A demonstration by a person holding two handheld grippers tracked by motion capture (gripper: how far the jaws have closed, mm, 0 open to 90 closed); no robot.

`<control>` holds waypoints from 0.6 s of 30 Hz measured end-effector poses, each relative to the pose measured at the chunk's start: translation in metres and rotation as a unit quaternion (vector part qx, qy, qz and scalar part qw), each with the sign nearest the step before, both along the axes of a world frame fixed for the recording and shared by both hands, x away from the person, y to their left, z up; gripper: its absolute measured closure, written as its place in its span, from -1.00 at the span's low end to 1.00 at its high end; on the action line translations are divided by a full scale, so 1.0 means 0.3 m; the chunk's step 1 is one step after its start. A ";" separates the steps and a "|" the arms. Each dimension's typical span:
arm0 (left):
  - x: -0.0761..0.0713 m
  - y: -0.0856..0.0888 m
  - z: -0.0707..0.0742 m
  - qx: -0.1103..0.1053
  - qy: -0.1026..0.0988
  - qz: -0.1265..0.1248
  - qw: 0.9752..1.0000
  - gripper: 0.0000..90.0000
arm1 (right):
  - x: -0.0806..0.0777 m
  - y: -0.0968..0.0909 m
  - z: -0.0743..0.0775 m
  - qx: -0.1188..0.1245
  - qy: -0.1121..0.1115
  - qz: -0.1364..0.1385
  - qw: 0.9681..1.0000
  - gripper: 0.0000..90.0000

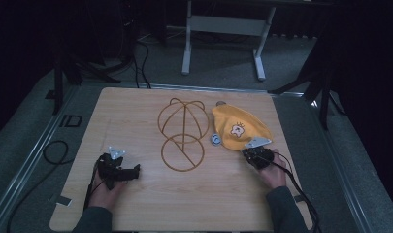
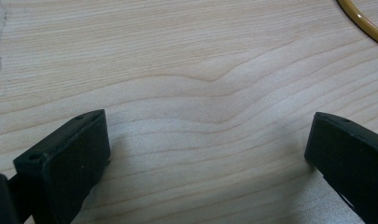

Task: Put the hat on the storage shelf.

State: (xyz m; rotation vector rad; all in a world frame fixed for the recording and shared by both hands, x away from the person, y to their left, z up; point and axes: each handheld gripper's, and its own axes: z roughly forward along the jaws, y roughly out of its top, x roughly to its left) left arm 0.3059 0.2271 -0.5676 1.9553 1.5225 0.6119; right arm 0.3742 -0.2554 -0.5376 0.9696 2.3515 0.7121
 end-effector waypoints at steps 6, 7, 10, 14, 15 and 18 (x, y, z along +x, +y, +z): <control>0.000 0.000 0.000 0.001 0.001 0.000 1.000 -1.00 | 0.004 0.029 0.055 0.020 -0.010 0.012 1.000 0.89; 0.000 0.000 0.000 0.000 0.001 0.000 1.000 -1.00 | 0.006 0.033 0.065 0.024 -0.010 0.014 1.000 0.89; 0.000 0.000 0.000 0.000 0.001 0.000 1.000 -1.00 | 0.015 0.042 0.097 0.036 -0.014 0.016 0.999 0.89; 0.000 0.000 0.000 0.000 0.001 0.000 1.000 -1.00 | 0.030 0.056 0.137 0.048 -0.020 0.018 0.998 0.89; 0.000 0.000 0.000 0.000 0.001 0.000 1.000 -1.00 | 0.033 0.059 0.147 0.050 -0.021 0.018 0.998 0.89; 0.000 0.000 0.000 0.000 0.000 0.000 1.000 -1.00 | 0.044 0.066 0.178 0.057 -0.027 0.018 0.998 0.89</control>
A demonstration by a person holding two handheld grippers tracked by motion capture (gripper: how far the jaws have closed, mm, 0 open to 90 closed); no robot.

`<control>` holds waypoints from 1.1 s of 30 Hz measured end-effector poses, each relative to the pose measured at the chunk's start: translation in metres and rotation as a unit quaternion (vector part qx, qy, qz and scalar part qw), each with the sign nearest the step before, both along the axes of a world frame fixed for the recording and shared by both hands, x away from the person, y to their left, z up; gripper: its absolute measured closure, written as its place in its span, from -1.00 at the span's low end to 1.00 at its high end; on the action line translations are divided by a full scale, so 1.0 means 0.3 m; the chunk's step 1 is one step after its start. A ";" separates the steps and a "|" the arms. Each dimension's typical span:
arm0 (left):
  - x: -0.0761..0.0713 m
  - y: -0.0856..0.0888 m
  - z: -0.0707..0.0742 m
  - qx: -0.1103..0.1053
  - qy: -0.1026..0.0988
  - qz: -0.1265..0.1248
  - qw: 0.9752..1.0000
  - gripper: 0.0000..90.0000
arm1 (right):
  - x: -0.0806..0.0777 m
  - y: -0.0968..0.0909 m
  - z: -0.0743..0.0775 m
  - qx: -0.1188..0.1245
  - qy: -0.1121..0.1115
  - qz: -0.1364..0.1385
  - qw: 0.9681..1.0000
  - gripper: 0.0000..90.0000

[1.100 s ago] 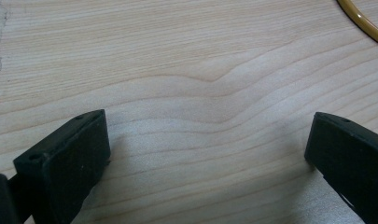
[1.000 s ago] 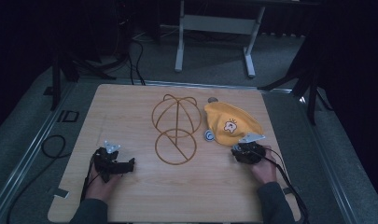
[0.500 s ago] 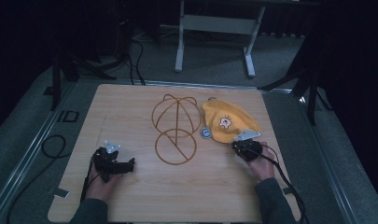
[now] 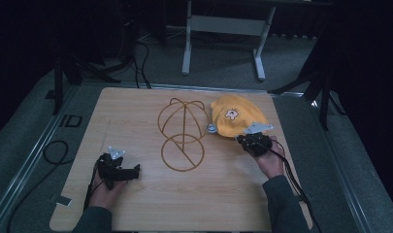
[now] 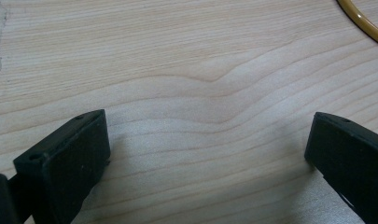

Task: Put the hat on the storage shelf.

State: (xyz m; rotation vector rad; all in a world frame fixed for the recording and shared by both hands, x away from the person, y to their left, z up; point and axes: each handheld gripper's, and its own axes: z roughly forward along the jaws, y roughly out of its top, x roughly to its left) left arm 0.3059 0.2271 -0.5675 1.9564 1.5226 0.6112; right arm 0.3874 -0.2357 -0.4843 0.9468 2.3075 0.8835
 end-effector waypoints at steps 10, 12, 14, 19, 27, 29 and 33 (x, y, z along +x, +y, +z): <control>0.000 0.000 0.000 0.000 0.000 0.000 1.000 -1.00 | 0.016 0.014 0.113 0.015 -0.026 0.005 1.000 0.89; 0.000 0.000 0.000 0.000 0.000 0.000 1.000 -1.00 | 0.013 0.017 0.142 0.019 -0.035 0.004 0.999 0.89; 0.000 0.000 0.000 0.000 0.000 0.000 1.000 -1.00 | 0.013 0.016 0.150 0.021 -0.038 0.005 0.999 0.89; 0.000 0.000 0.000 -0.001 -0.001 0.000 1.000 -1.00 | 0.009 0.010 0.185 0.032 -0.058 -0.009 0.998 0.89; 0.000 0.000 0.000 -0.001 -0.001 0.000 1.000 -1.00 | -0.005 -0.009 0.235 0.056 -0.071 -0.026 0.996 0.89; 0.000 0.000 0.000 -0.001 -0.001 0.000 1.000 -1.00 | -0.011 -0.006 0.246 0.051 -0.075 -0.025 0.996 0.89; 0.000 0.000 0.000 -0.001 -0.001 0.000 1.000 -1.00 | -0.010 -0.003 0.245 0.038 -0.068 -0.016 0.997 0.83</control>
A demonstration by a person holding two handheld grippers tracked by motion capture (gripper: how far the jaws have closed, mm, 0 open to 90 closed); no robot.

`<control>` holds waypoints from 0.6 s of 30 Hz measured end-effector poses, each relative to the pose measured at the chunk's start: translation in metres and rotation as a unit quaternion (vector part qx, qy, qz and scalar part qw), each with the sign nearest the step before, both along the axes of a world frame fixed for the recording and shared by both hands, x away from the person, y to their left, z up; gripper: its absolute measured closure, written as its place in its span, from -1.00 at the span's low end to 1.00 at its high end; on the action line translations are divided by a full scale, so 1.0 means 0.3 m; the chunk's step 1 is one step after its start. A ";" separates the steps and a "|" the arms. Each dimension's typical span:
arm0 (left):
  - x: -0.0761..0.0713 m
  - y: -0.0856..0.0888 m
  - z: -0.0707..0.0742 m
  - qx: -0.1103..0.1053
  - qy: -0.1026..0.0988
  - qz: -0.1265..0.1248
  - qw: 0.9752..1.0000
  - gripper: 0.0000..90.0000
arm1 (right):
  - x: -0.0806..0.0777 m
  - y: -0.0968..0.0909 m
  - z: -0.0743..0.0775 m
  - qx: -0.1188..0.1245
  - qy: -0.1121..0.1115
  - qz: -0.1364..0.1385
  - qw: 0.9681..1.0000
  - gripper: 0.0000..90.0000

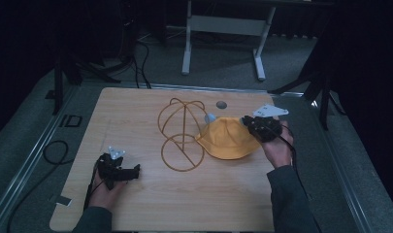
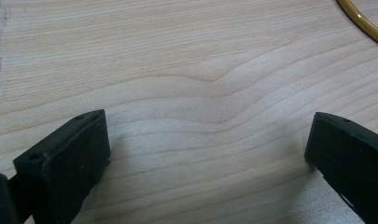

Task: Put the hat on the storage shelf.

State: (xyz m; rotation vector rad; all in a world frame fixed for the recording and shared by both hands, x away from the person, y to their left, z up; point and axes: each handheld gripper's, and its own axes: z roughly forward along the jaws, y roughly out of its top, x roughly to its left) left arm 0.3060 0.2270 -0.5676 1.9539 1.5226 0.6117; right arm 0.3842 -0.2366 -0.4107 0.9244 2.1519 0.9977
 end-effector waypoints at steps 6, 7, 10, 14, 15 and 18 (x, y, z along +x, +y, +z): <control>0.000 0.000 0.000 0.000 0.000 0.000 1.000 -1.00 | 0.005 0.016 -0.011 -0.017 0.017 0.024 0.999 0.67; 0.000 0.000 0.000 0.000 0.000 0.000 1.000 -1.00 | 0.005 0.016 -0.011 -0.017 0.017 0.024 0.999 0.67; 0.000 0.000 0.000 0.000 0.000 0.000 1.000 -1.00 | 0.014 0.030 -0.014 -0.029 0.029 0.036 0.999 0.65; 0.000 0.000 0.000 0.000 0.000 0.000 1.000 -1.00 | 0.035 0.053 -0.023 -0.048 0.047 0.045 0.997 0.65; 0.000 0.000 0.000 0.000 0.000 0.000 1.000 -1.00 | 0.035 0.053 -0.023 -0.048 0.047 0.045 0.997 0.65; 0.000 0.000 0.000 0.000 0.000 -0.001 1.000 -1.00 | 0.051 0.062 -0.030 -0.054 0.056 0.048 0.996 0.64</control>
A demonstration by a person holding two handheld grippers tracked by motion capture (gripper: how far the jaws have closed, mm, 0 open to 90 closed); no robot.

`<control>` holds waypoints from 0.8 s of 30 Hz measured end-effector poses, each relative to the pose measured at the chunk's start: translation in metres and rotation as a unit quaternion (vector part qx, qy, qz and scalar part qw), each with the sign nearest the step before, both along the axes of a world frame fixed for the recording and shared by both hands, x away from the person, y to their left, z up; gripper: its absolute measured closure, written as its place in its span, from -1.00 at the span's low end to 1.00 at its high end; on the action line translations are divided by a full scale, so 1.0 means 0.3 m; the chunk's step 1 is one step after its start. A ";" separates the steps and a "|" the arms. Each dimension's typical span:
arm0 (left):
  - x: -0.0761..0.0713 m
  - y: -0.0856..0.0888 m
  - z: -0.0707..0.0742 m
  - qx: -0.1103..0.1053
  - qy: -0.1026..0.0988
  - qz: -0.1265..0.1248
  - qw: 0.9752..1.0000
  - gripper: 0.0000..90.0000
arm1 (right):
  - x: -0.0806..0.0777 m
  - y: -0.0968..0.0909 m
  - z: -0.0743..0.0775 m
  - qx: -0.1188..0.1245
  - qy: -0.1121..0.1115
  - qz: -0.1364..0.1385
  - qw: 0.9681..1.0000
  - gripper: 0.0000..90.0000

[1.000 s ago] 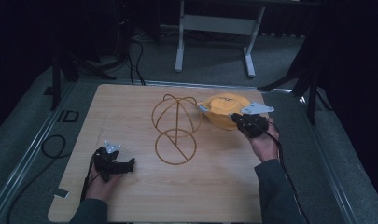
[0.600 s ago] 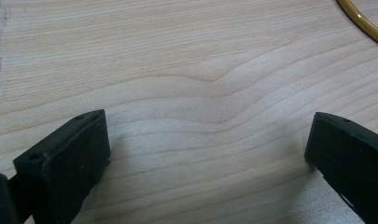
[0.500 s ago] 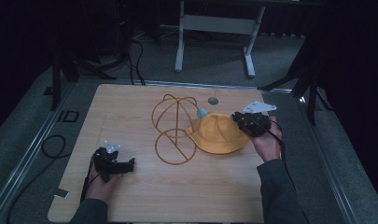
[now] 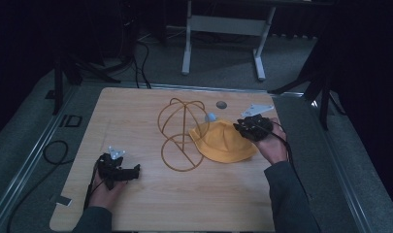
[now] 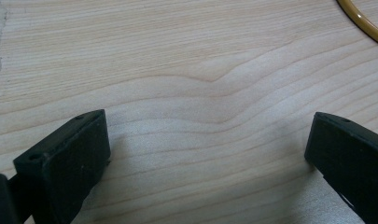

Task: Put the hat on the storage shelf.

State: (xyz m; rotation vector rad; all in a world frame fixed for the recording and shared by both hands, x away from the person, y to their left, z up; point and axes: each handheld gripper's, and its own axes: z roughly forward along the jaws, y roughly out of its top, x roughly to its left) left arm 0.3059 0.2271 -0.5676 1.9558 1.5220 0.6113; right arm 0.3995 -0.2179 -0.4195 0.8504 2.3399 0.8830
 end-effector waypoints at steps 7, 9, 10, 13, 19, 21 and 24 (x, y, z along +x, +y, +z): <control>0.000 0.000 0.000 0.000 0.000 0.000 1.000 -1.00 | 0.022 0.012 0.001 -0.016 0.015 0.007 1.000 0.62; 0.000 0.000 0.000 0.000 0.000 0.000 1.000 -1.00 | 0.025 0.014 0.003 -0.019 0.017 0.010 1.000 0.61; 0.000 0.000 0.000 0.000 0.000 0.000 1.000 -1.00 | 0.031 0.020 0.007 -0.024 0.023 0.015 0.999 0.61; 0.000 0.000 0.000 0.000 0.000 0.000 1.000 -1.00 | 0.040 0.033 0.012 -0.031 0.033 0.023 0.999 0.61; 0.000 0.000 0.000 0.000 0.000 0.000 1.000 -1.00 | 0.061 0.058 0.023 -0.044 0.042 0.030 0.998 0.60; 0.000 0.000 0.000 0.000 0.000 0.000 1.000 -1.00 | 0.068 0.069 0.027 -0.052 0.044 0.034 0.997 0.59; 0.000 0.000 0.000 0.000 0.000 0.000 1.000 -1.00 | 0.079 0.086 0.033 -0.064 0.048 0.042 0.996 0.57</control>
